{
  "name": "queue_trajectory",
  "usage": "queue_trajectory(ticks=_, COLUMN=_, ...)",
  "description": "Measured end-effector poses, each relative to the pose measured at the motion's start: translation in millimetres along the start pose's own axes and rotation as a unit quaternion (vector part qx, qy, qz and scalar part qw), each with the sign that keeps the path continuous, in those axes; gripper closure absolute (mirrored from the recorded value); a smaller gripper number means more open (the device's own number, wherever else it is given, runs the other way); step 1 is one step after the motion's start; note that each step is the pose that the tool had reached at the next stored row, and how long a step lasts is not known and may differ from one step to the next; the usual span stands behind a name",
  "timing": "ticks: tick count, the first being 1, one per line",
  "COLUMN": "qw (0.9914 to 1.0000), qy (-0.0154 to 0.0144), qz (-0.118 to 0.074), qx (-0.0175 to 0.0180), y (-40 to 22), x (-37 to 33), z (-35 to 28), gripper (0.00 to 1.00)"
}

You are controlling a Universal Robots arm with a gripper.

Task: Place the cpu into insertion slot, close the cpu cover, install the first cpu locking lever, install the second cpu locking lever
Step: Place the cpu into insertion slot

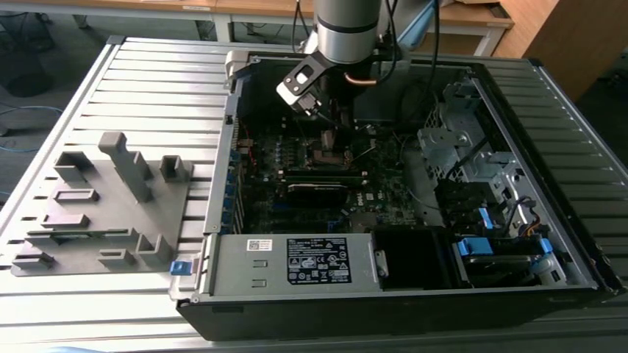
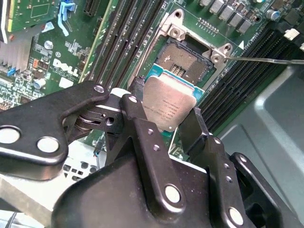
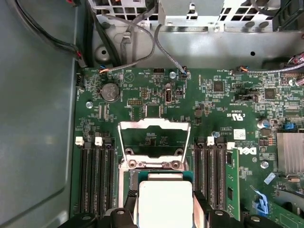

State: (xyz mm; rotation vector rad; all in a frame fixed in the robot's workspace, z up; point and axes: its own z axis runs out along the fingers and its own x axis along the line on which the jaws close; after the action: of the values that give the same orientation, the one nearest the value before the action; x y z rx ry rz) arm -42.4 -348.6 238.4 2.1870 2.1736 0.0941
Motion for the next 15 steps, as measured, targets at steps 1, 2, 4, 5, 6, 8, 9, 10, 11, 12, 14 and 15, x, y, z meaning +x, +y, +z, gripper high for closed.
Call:
queue_trajectory(ticks=1, qw=1.0, qy=0.0, qz=0.0, qx=0.0, y=0.0, x=0.0, z=0.0, gripper=0.46)
queue_trajectory(ticks=2, qw=1.0, qy=0.0, qz=0.0, qx=0.0, y=0.0, x=0.0, z=0.9, gripper=0.46)
queue_trajectory(ticks=4, qw=1.0, qy=0.0, qz=0.0, qx=0.0, y=-0.2, x=0.0, z=3.0, gripper=0.46)
queue_trajectory(ticks=5, qw=1.0, qy=0.0, qz=0.0, qx=0.0, y=-0.2, x=0.0, z=3.0, gripper=0.46)
queue_trajectory(ticks=6, qw=1.0, qy=0.0001, qz=0.0, qx=0.0, y=-0.2, x=0.0, z=3.3, gripper=0.46)
queue_trajectory(ticks=8, qw=1.0, qy=0.0002, qz=0.0, qx=-0.0001, y=-0.3, x=0.0, z=4.0, gripper=0.46)
queue_trajectory(ticks=9, qw=1.0, qy=0.0, qz=0.0, qx=0.0, y=-0.3, x=0.0, z=4.3, gripper=0.46)
queue_trajectory(ticks=10, qw=1.0, qy=0.0001, qz=0.0, qx=0.0, y=-0.3, x=0.0, z=4.8, gripper=0.46)
queue_trajectory(ticks=11, qw=1.0, qy=0.0, qz=0.0, qx=0.0, y=-0.4, x=0.0, z=5.2, gripper=0.46)
queue_trajectory(ticks=12, qw=1.0, qy=0.0, qz=0.0, qx=0.0, y=-0.4, x=0.0, z=5.4, gripper=0.46)
queue_trajectory(ticks=14, qw=1.0, qy=0.0004, qz=0.0, qx=0.0001, y=-0.5, x=0.0, z=5.6, gripper=0.46)
queue_trajectory(ticks=15, qw=1.0, qy=0.0009, qz=0.0, qx=0.0, y=-0.6, x=0.0, z=5.7, gripper=0.46)
